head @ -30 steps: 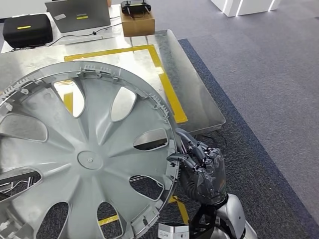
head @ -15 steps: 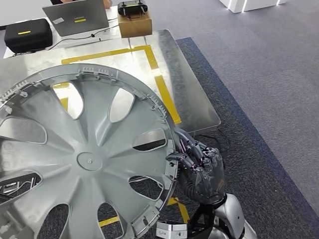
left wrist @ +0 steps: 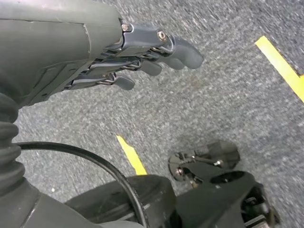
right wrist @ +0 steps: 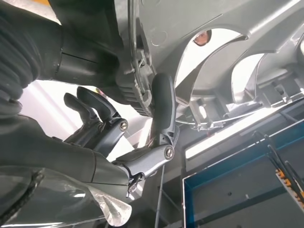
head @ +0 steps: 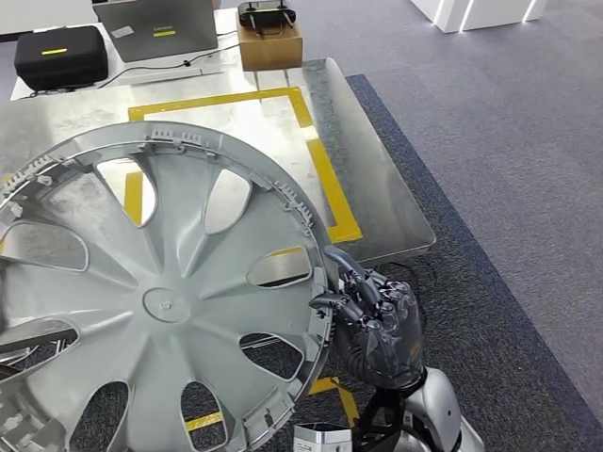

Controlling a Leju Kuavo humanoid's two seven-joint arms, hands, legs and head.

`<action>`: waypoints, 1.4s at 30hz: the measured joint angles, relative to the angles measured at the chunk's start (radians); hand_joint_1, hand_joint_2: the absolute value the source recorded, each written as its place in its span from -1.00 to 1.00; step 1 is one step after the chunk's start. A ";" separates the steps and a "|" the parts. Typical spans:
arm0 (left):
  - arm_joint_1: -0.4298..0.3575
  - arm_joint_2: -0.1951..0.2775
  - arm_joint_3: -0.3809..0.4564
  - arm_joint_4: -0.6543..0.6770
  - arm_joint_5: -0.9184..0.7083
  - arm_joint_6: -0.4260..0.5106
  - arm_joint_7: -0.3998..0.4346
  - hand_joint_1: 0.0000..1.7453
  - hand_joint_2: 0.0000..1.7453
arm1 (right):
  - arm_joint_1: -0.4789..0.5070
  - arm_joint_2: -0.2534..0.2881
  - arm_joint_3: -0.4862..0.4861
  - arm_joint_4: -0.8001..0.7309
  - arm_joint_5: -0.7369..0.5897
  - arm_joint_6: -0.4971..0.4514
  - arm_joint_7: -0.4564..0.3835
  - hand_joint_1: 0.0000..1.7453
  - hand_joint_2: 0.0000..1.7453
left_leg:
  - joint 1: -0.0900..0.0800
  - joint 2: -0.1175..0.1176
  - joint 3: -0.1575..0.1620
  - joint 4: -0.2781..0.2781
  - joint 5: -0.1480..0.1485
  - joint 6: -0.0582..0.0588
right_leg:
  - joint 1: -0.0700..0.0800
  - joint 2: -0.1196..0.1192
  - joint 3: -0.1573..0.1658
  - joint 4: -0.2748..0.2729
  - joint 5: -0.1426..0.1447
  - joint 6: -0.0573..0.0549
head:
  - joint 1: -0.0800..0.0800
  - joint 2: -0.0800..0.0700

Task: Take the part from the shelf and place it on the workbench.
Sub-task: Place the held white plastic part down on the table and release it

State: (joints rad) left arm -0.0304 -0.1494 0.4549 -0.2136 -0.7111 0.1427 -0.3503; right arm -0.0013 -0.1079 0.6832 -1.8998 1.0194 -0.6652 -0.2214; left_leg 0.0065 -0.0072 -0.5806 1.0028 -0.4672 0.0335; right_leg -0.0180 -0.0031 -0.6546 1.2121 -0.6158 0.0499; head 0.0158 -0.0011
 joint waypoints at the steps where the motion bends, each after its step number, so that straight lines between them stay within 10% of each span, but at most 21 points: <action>1: 0.000 0.000 0.000 0.000 0.000 0.000 0.000 -1.00 1.00 | 0.001 -0.001 0.000 0.000 0.000 0.000 0.000 1.00 1.00 | -0.001 0.000 0.001 0.000 -0.001 0.001 | 0.000 0.000 -0.033 0.053 -0.013 0.001 | 0.000 0.000; 3: 0.001 -0.001 0.001 0.000 0.000 0.000 0.000 -1.00 1.00 | 0.001 -0.004 0.000 0.001 0.000 0.001 0.001 1.00 1.00 | -0.002 -0.002 0.005 0.001 -0.005 0.001 | 0.000 0.000 -0.047 0.055 0.019 0.001 | 0.000 0.000; 7: 0.001 -0.003 0.003 0.000 -0.001 0.000 0.000 -1.00 1.00 | 0.000 -0.006 0.001 0.000 0.001 0.005 0.003 1.00 1.00 | -0.006 -0.008 0.013 0.011 -0.019 -0.012 | 0.003 0.002 0.062 -0.178 0.128 -0.012 | -0.001 0.000; 12: 0.001 -0.003 0.004 0.000 -0.001 0.000 0.000 -1.00 1.00 | 0.000 -0.006 0.001 0.000 0.001 0.008 0.006 1.00 1.00 | -0.005 -0.006 0.004 0.038 -0.041 -0.037 | 0.002 0.002 0.082 -0.205 0.125 -0.035 | -0.004 0.000; 17: 0.002 -0.003 0.004 0.000 -0.009 -0.001 0.000 -1.00 1.00 | -0.004 -0.006 0.001 0.002 0.002 0.014 0.010 1.00 1.00 | 0.003 -0.003 -0.120 0.289 -0.140 -0.057 | 0.000 -0.003 0.094 -0.208 0.117 -0.050 | -0.007 0.000; 22: 0.000 -0.004 0.004 0.000 -0.018 -0.001 0.000 -1.00 1.00 | -0.013 -0.006 0.001 0.007 0.003 0.020 0.013 1.00 1.00 | 0.003 0.002 -0.023 0.058 0.000 -0.045 | 0.003 0.000 0.114 -0.206 0.101 -0.036 | -0.007 0.000; 27: -0.001 -0.006 0.004 0.000 -0.021 -0.002 0.000 -1.00 1.00 | -0.029 -0.006 0.002 0.012 -0.001 0.030 0.016 1.00 1.00 | 0.002 0.001 -0.005 0.013 -0.006 -0.018 | 0.004 -0.002 0.105 -0.196 0.086 -0.008 | -0.004 0.000; 31: -0.005 -0.009 0.004 0.000 -0.021 -0.004 -0.001 -1.00 1.00 | -0.036 -0.006 0.004 0.019 -0.003 0.033 0.018 1.00 1.00 | 0.002 0.001 0.004 0.007 -0.010 0.001 | 0.004 0.001 -0.021 0.030 -0.003 -0.001 | 0.002 0.000; 33: -0.005 -0.010 0.004 0.000 -0.021 -0.004 -0.001 -1.00 1.00 | -0.036 -0.006 0.005 0.024 -0.004 0.037 0.020 1.00 1.00 | -0.001 -0.001 0.009 0.008 -0.015 0.003 | 0.004 0.001 -0.062 0.077 0.011 -0.001 | 0.002 0.000; 37: -0.006 -0.012 0.004 0.000 -0.021 -0.005 -0.003 -1.00 1.00 | -0.044 -0.006 0.006 0.030 0.001 0.045 0.025 1.00 1.00 | -0.005 -0.007 0.026 0.010 -0.031 -0.006 | 0.007 0.001 0.032 -0.147 0.138 -0.016 | 0.001 0.000; 42: -0.007 -0.013 0.005 0.000 -0.020 -0.008 -0.004 -1.00 1.00 | -0.054 -0.006 0.008 0.033 0.001 0.054 0.031 1.00 1.00 | -0.006 -0.006 0.023 0.020 -0.045 -0.032 | 0.007 0.004 0.064 -0.203 0.137 -0.036 | -0.001 0.000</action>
State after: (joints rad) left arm -0.0376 -0.1629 0.4601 -0.2136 -0.7313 0.1351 -0.3546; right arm -0.0550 -0.1141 0.6912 -1.8666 1.0202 -0.6108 -0.1908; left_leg 0.0007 -0.0130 -0.5573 1.0231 -0.5126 0.0017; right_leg -0.0108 0.0006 -0.5906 1.0094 -0.4789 0.0144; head 0.0150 -0.0011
